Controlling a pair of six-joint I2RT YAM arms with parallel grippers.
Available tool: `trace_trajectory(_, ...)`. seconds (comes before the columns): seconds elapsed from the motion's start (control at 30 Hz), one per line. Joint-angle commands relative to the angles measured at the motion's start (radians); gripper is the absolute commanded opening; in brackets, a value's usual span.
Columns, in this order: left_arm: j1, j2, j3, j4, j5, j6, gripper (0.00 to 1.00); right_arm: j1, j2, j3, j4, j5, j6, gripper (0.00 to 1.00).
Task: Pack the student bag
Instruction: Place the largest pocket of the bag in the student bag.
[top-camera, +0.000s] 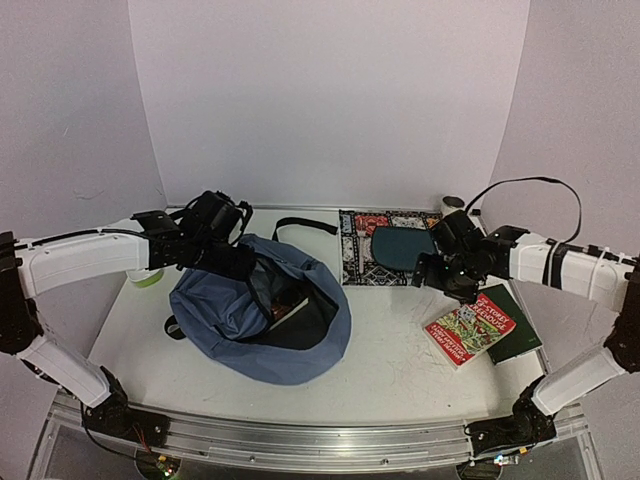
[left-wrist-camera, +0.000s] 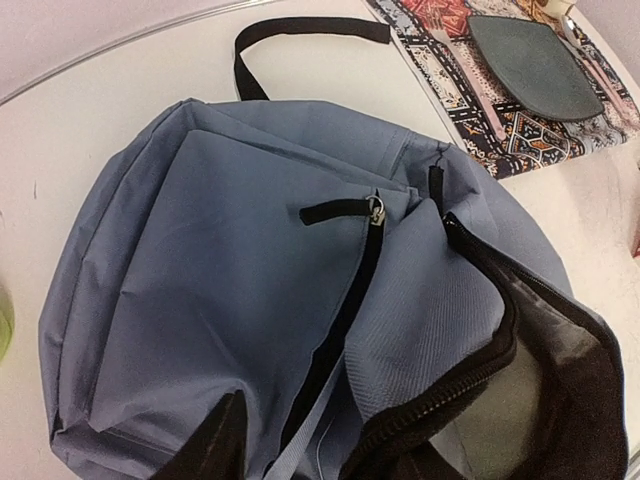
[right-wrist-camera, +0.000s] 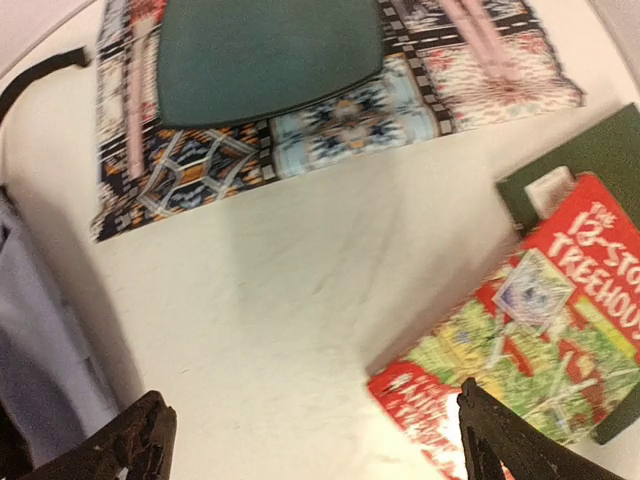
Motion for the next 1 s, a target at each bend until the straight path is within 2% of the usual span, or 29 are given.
trace_trajectory(0.0, 0.009, -0.093, -0.011, 0.037, 0.007, -0.014, 0.52, -0.146, -0.069, -0.037, -0.100, 0.075, -0.086, 0.98)
trace_trajectory(0.23, 0.017, -0.152, -0.039, 0.036, 0.004, -0.025, 0.66, -0.422, -0.004, -0.010, -0.096, 0.077, -0.189, 0.98)
trace_trajectory(0.37, 0.025, -0.174, -0.045, 0.036, 0.002, -0.023, 0.78, -0.532, 0.094, 0.044, -0.069, 0.055, -0.242, 0.98)
trace_trajectory(0.47, 0.034, -0.188, -0.043, 0.032, 0.002, -0.019, 0.83, -0.580, 0.171, 0.092, -0.046, 0.049, -0.281, 0.98)
trace_trajectory(0.63, 0.043, -0.216, -0.036, 0.026, 0.000, -0.011, 0.88, -0.684, 0.296, 0.162, -0.019, -0.008, -0.313, 0.98)
trace_trajectory(0.97, 0.046, -0.227, -0.035, 0.017, 0.006, -0.021, 0.90, -0.759, 0.429, 0.167, 0.015, -0.106, -0.335, 0.98)
